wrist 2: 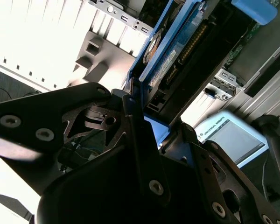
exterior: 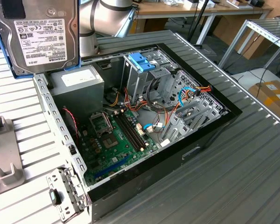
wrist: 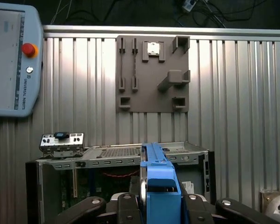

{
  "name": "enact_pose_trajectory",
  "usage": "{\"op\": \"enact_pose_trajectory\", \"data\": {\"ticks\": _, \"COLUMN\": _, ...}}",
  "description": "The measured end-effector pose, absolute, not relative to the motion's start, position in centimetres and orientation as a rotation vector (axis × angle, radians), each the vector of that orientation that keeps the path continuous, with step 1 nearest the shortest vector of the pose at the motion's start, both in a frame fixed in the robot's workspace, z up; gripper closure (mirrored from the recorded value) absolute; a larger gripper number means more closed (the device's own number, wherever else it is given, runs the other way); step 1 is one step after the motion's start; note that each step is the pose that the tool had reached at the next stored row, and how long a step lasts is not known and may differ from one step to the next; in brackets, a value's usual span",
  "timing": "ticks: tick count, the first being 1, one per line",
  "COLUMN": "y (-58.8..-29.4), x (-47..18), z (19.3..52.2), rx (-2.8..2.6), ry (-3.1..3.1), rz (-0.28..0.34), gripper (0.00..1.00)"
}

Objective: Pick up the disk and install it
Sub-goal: 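Pick up the disk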

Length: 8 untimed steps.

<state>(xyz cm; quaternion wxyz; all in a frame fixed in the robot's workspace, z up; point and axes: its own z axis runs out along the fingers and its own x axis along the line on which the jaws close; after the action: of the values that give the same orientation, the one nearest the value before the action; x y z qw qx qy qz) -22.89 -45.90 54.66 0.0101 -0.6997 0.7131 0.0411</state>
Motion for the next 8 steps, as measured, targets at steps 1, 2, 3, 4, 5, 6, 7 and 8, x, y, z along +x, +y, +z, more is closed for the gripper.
{"op": "enact_pose_trajectory", "data": {"ticks": 1, "y": -45.95, "x": -22.84, "z": 54.64, "rx": -2.184, "ry": 2.226, "rz": 0.128, "gripper": 0.63}}
{"op": "enact_pose_trajectory", "data": {"ticks": 2, "y": -46.02, "x": -22.77, "z": 54.61, "rx": -2.184, "ry": 2.226, "rz": 0.128, "gripper": 0.63}}
{"op": "enact_pose_trajectory", "data": {"ticks": 3, "y": -46.07, "x": -22.72, "z": 54.6, "rx": -2.184, "ry": 2.226, "rz": 0.128, "gripper": 0.63}}
{"op": "enact_pose_trajectory", "data": {"ticks": 4, "y": -46.13, "x": -22.67, "z": 54.58, "rx": -2.184, "ry": 2.226, "rz": 0.128, "gripper": 0.63}}
{"op": "enact_pose_trajectory", "data": {"ticks": 5, "y": -46.18, "x": -22.62, "z": 54.56, "rx": -2.184, "ry": 2.226, "rz": 0.128, "gripper": 0.63}}
{"op": "enact_pose_trajectory", "data": {"ticks": 6, "y": -46.25, "x": -22.55, "z": 54.54, "rx": -2.184, "ry": 2.226, "rz": 0.128, "gripper": 0.63}}
{"op": "enact_pose_trajectory", "data": {"ticks": 7, "y": -46.3, "x": -22.49, "z": 54.52, "rx": -2.184, "ry": 2.226, "rz": 0.128, "gripper": 0.63}}
{"op": "enact_pose_trajectory", "data": {"ticks": 8, "y": -46.39, "x": -22.41, "z": 54.49, "rx": -2.184, "ry": 2.226, "rz": 0.127, "gripper": 0.63}}
